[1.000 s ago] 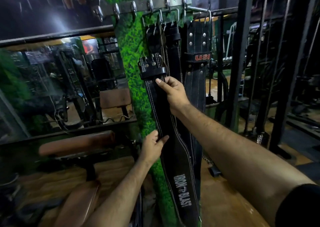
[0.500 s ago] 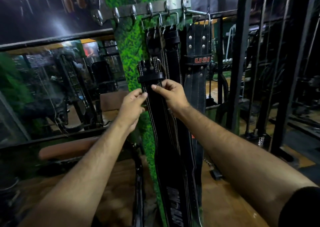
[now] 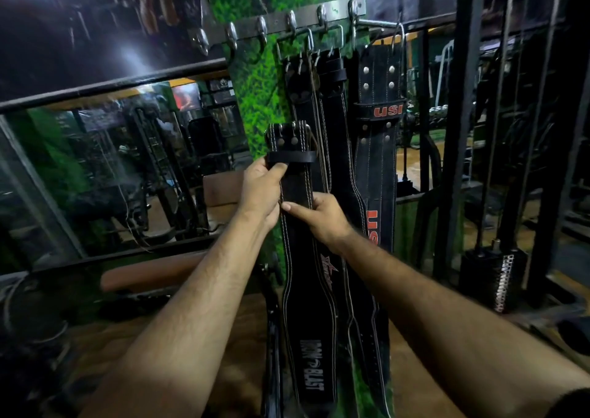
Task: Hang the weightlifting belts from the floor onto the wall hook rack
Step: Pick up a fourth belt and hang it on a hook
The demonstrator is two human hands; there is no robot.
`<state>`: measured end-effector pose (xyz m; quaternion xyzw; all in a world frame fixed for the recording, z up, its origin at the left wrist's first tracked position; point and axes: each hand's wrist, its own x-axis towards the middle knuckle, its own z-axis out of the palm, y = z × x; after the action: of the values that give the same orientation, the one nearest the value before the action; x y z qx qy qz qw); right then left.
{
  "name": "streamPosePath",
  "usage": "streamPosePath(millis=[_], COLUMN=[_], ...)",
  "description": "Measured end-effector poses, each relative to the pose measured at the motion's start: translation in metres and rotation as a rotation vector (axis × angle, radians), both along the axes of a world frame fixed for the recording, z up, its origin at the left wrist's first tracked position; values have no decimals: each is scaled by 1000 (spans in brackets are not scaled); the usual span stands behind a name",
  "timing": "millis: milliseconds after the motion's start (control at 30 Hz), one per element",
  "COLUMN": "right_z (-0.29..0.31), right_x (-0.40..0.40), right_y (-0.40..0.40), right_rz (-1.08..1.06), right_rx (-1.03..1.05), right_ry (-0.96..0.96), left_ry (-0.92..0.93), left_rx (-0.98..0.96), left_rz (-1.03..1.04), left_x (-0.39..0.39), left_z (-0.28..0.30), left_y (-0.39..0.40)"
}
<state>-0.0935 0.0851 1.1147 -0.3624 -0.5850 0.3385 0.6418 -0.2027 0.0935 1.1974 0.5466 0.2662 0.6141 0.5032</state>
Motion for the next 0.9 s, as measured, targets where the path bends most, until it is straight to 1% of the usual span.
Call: streamPosePath(millis=[100, 200, 367, 433, 533, 600, 633, 667, 733, 800, 867, 900], right_z=[-28, -63, -85, -87, -105, -85, -66, -47, -8, 20, 18, 7], right_x=[-9, -21, -29, -25, -12, -13, -16, -18, -22, -25, -26, -26], right_y=[-3, -4, -12, -7, 19, 17, 8, 4, 1, -2, -3, -6], right_rz=[32, -23, 23, 26, 51, 30, 41, 82, 181, 214, 248, 246], right_rx=[-73, -155, -260, -298, -320, -344, -326, -287, -199, -143, -153, -169], right_ry=[-42, 10, -31, -111, -345, -407, -404, -346, -143, -39, -18, -22], left_ry=[-23, -49, -78, -98, -113, -132, -142, -144, -125, -109, -106, -100], left_rx=[-33, -44, -107, -134, -157, -174, -184, -189, -175, -146, -93, -77], left_rz=[23, 57, 106, 136, 147, 146, 146, 139, 117, 107, 96, 98], left_x=[-5, -11, -29, -38, -46, -53, -54, -56, -55, -52, -48, -47], left_z=[2, 10, 13, 15, 15, 14, 14, 14, 16, 18, 22, 23], left_y=[6, 15, 35, 40, 45, 45, 45, 44, 41, 37, 33, 31])
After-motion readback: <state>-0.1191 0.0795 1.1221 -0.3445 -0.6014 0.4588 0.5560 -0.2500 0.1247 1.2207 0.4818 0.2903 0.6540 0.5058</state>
